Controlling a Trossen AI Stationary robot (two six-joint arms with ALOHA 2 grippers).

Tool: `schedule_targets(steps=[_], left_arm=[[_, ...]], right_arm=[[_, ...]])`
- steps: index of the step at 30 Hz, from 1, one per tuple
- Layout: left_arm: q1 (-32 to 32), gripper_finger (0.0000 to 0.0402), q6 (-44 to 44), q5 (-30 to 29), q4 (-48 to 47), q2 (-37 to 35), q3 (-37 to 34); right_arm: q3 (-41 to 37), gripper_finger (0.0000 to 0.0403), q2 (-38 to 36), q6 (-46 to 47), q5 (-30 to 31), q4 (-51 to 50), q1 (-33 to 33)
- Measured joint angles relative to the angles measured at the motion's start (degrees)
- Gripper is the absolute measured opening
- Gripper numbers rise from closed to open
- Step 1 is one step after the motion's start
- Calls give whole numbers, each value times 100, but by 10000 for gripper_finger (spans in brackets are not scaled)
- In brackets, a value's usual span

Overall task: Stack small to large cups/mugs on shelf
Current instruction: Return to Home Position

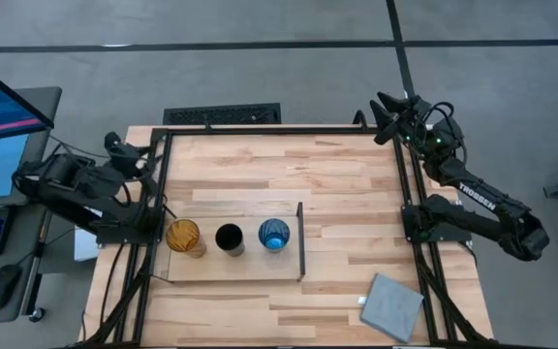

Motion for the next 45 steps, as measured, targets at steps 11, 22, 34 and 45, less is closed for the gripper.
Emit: schedule_targets(steps=[11,22,34,45], left_arm=[[-55,135,385,88,-103,-841,62],[-643,135,1696,2121,1516,-1424,-14],[-1127,135,1163,931,767,-1400,82],[407,135,127,-743,-563,-1372,385]], right_arm=[[0,230,2,-48,0,-42,148],[0,230,4,-203,175,-84,146],[0,230,6,142,175,-84,159],[0,230,4,142,175,-84,157]])
